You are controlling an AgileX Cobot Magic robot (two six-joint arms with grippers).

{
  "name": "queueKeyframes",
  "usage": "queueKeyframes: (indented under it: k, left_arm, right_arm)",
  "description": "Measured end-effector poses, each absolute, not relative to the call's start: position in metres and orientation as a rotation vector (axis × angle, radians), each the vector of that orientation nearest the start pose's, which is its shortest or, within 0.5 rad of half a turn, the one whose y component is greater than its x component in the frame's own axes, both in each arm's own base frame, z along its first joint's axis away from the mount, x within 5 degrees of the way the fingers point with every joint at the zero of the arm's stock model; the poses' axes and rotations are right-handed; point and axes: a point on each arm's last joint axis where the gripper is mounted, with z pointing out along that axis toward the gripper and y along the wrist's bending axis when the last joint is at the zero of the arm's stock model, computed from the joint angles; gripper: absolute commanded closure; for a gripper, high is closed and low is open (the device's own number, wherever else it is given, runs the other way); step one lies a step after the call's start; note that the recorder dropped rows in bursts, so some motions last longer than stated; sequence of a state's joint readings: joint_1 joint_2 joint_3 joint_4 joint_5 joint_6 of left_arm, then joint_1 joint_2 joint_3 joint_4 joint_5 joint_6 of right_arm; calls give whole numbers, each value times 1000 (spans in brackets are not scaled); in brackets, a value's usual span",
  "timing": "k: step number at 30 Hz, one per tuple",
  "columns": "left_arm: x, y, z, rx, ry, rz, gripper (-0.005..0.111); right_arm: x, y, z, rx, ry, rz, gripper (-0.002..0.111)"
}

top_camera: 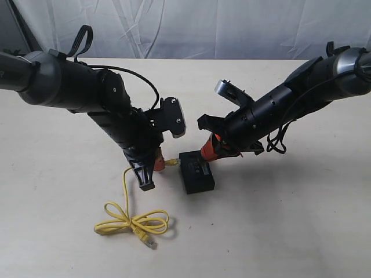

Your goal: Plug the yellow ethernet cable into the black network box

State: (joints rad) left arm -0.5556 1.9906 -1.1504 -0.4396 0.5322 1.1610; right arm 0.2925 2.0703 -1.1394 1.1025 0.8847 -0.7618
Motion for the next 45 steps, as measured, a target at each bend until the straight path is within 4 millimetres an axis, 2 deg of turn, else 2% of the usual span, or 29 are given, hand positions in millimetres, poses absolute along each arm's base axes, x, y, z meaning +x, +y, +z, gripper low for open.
queueKeyframes:
  k: [18, 30, 36, 39, 45]
  left_arm:
    - [310, -215, 125, 1776, 2147, -236, 107]
    - [310, -215, 125, 1776, 2147, -236, 107]
    - [310, -215, 125, 1774, 2148, -238, 107]
    - [310, -216, 126, 1739, 2166, -267, 107]
    - [310, -216, 126, 1718, 2178, -279, 107]
  right_arm:
    - [333, 166, 115, -350, 2838, 1184, 108]
    - [338, 158, 111, -339, 2860, 999, 108]
    - [338, 158, 111, -341, 2860, 994, 108]
    - [337, 160, 105, -308, 2882, 1048, 108]
    - [337, 162, 106, -312, 2864, 1092, 108]
